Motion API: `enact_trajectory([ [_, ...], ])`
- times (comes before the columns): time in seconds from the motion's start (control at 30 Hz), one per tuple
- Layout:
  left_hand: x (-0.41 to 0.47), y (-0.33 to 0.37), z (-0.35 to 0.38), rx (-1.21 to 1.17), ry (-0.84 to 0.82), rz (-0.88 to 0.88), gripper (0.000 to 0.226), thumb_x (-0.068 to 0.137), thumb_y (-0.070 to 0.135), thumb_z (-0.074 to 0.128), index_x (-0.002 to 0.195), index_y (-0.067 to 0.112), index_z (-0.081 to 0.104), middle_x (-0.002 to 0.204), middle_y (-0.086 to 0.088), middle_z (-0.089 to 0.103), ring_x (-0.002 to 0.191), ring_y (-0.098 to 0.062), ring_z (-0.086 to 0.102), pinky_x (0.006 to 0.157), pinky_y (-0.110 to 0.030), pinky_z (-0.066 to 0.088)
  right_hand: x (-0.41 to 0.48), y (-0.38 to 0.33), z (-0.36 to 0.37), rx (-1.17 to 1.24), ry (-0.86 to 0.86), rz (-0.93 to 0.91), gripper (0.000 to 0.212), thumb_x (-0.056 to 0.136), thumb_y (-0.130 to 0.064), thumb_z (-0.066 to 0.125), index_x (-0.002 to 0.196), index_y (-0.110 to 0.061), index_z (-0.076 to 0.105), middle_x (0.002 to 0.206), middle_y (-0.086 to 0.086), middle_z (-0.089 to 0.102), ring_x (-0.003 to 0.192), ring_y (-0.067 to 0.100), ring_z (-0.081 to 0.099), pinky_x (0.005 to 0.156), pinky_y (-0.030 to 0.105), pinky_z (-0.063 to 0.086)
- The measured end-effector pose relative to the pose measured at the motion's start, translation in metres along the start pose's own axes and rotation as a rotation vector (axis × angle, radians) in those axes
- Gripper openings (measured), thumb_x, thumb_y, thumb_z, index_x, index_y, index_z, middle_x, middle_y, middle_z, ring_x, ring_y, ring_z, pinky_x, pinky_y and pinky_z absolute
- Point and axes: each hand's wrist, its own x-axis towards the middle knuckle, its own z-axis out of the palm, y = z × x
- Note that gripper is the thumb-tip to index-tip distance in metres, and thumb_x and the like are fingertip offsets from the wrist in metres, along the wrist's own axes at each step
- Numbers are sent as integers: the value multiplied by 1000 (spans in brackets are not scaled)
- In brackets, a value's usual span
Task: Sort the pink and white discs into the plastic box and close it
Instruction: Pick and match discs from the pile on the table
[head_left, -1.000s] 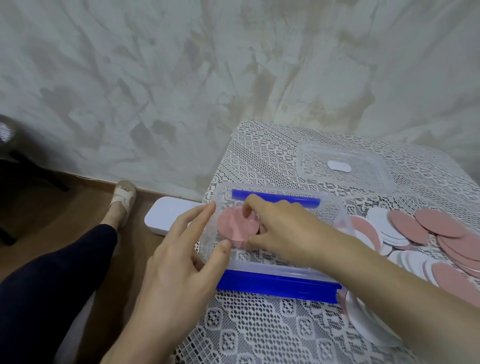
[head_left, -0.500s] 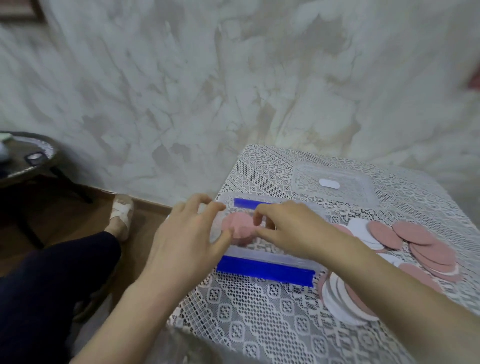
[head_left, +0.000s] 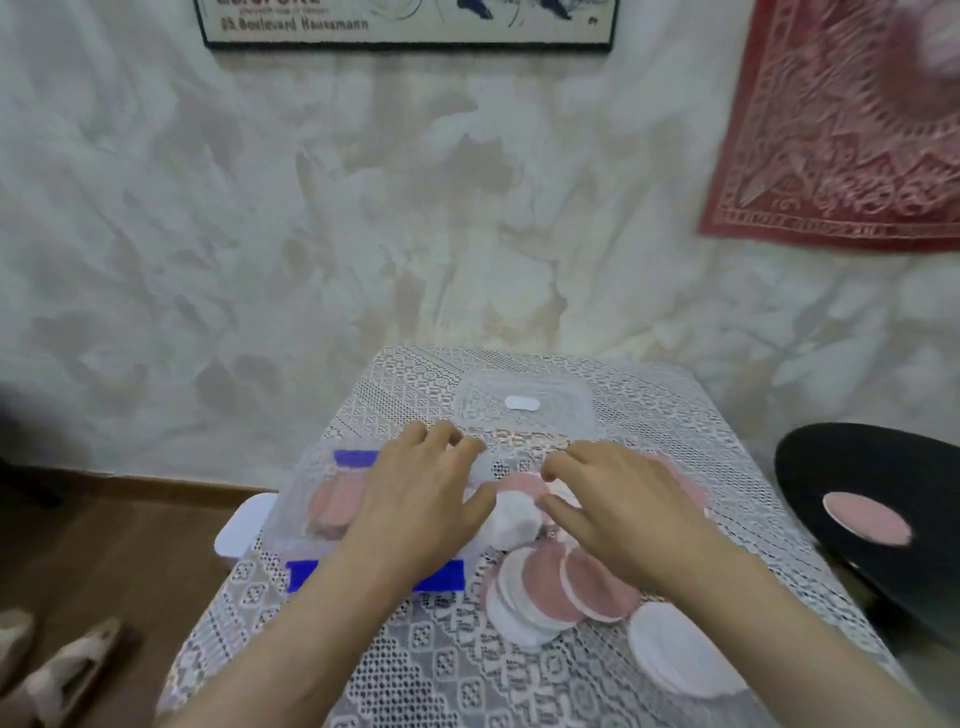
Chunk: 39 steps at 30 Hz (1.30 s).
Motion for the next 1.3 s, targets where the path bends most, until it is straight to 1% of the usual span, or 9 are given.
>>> enact_trajectory([
  [0.27, 23, 89, 38, -23, -45, 154, 50, 82, 52, 44, 108, 20, 72, 100, -3, 70, 86, -28, 60, 70, -39, 53, -51, 67, 30, 53, -35, 169, 34, 102, -50, 41, 131, -34, 47, 128, -8, 51, 118, 20, 51, 82, 36, 47],
  [0.47, 4, 108, 66, -44, -112, 158, 37, 88, 43, 43, 99, 21, 70, 94, -1, 68, 83, -27, 58, 70, -42, 52, -70, 80, 57, 213, -80, 207, 25, 101, -52, 44, 120, -38, 51, 109, -17, 47, 93, 10, 52, 74, 31, 44],
  [0.53, -2, 109, 73, -63, -141, 134, 40, 94, 44, 36, 110, 23, 66, 103, 0, 66, 88, -28, 56, 74, -45, 50, -71, 83, 61, 290, -88, 229, 23, 99, -53, 48, 116, -38, 53, 107, -17, 46, 90, 9, 54, 74, 31, 45],
  [0.6, -5, 108, 77, -91, -152, 107, 41, 98, 46, 33, 121, 25, 61, 112, 0, 64, 92, -29, 55, 78, -46, 49, -68, 88, 61, 363, -108, 259, 27, 95, -56, 54, 115, -37, 55, 108, -17, 52, 95, 9, 58, 82, 35, 48],
  [0.7, -10, 109, 74, -103, -117, 101, 37, 98, 45, 40, 120, 25, 63, 114, 3, 65, 92, -27, 56, 77, -44, 50, -63, 96, 58, 457, -150, 320, 35, 90, -60, 61, 115, -37, 55, 109, -17, 57, 100, 7, 58, 82, 32, 45],
  [0.97, -23, 103, 78, -185, -86, 90, 36, 98, 45, 46, 127, 29, 59, 123, 8, 61, 100, -20, 56, 81, -40, 48, -49, 101, 58, 550, -265, 389, 60, 78, -61, 75, 128, -35, 55, 118, -12, 54, 106, 10, 57, 92, 36, 49],
  [1.03, -24, 102, 79, -203, -86, 79, 37, 98, 46, 45, 128, 30, 58, 124, 9, 60, 102, -18, 55, 81, -38, 47, -47, 100, 58, 595, -256, 428, 56, 75, -56, 81, 121, -36, 55, 117, -13, 55, 104, 9, 58, 91, 37, 50],
  [1.2, -22, 99, 73, -250, -107, 81, 41, 98, 49, 38, 128, 30, 59, 127, 9, 59, 106, -17, 53, 84, -36, 45, -37, 99, 58, 714, -200, 485, 34, 79, -35, 85, 94, -27, 55, 91, -1, 69, 83, 20, 66, 76, 37, 52],
  [1.3, -25, 96, 73, -297, -108, 65, 41, 98, 48, 38, 129, 30, 59, 128, 9, 60, 107, -18, 54, 85, -37, 45, -28, 101, 58, 720, -176, 490, 30, 81, -31, 84, 86, -22, 56, 84, 2, 67, 73, 18, 59, 69, 36, 45],
])
